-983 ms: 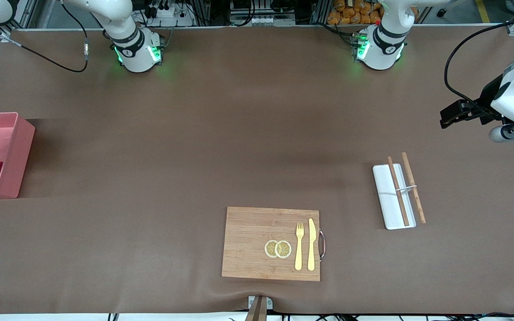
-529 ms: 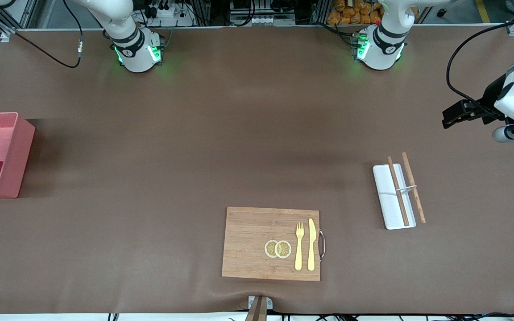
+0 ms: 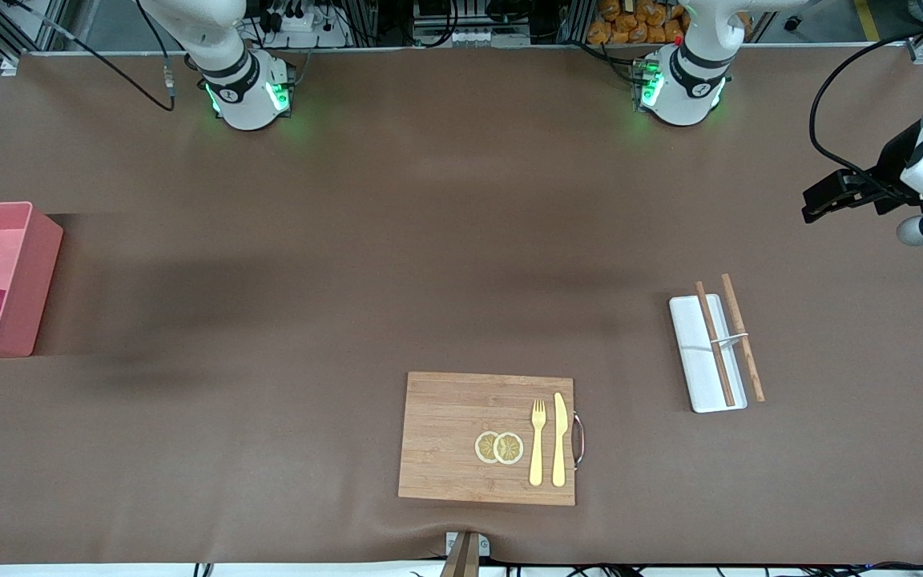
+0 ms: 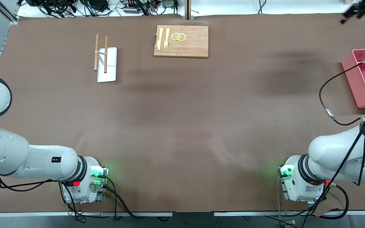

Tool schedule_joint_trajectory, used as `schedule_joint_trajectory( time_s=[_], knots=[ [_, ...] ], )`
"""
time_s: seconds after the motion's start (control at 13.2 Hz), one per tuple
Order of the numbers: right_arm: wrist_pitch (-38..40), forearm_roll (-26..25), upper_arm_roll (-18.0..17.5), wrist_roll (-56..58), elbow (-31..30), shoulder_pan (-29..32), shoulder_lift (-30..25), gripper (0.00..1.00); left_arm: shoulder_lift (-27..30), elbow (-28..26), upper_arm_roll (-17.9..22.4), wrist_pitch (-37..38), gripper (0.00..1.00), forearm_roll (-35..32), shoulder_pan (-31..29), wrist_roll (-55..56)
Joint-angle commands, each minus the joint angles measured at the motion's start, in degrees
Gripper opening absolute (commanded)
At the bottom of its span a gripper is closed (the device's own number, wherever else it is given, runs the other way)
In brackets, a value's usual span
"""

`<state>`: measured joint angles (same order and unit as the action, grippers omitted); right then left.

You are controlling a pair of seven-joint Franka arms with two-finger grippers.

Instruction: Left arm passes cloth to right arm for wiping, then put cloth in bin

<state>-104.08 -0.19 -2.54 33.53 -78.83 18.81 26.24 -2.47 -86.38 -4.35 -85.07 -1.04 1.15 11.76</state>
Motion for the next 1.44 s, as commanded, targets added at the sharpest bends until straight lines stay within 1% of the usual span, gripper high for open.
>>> schedule_joint_trajectory(
  time_s=[0.0,0.08,0.3,0.45,0.53,0.68,0.83,0.98,1.36],
  knots=[
    [2.46,-0.78,0.7,-13.87,-2.74,-6.49,-1.81,1.0,2.11,-1.33,-0.13,0.78,1.0,0.08,-0.8,0.01],
    [4.05,-0.69,0.69,-18.97,-2.82,-8.86,-2.33,1.0,2.12,-1.42,-0.13,0.78,1.0,0.16,-0.89,0.01],
    [10.55,-0.43,0.61,-36.73,-2.91,-15.28,-7.32,1.0,2.12,-1.42,-0.13,0.69,1.0,0.16,-0.89,-0.07],
    [14.6,0.36,0.52,-39.85,-4.04,-16.79,-12.33,1.0,1.77,-1.51,-0.13,0.69,1.0,0.42,-0.89,-0.07],
    [14.7,1.41,0.52,-40.2,-5.97,-16.97,-15.84,1.0,1.68,-1.51,-0.13,0.61,1.0,0.43,-0.89,-0.07],
    [13.82,3.61,0.52,-40.73,-11.85,-16.97,-23.39,1.0,1.59,-1.51,-0.13,0.52,1.0,0.51,-0.89,-0.07],
    [15.3,3.61,0.43,-44.75,-12.41,-18.36,-27.54,1.0,1.68,-1.6,-0.13,0.43,1.0,0.51,-0.89,-0.07],
    [16.02,3.53,0.34,-47.67,-11.97,-20.74,-28.35,1.0,1.59,-1.6,-0.13,0.34,1.0,0.6,-0.89,-0.07],
    [14.52,3.61,0.52,-47.59,-11.35,-21.54,-27.21,1.0,1.5,-1.51,-0.13,0.34,1.0,0.6,-0.89,-0.34]
  ],
)
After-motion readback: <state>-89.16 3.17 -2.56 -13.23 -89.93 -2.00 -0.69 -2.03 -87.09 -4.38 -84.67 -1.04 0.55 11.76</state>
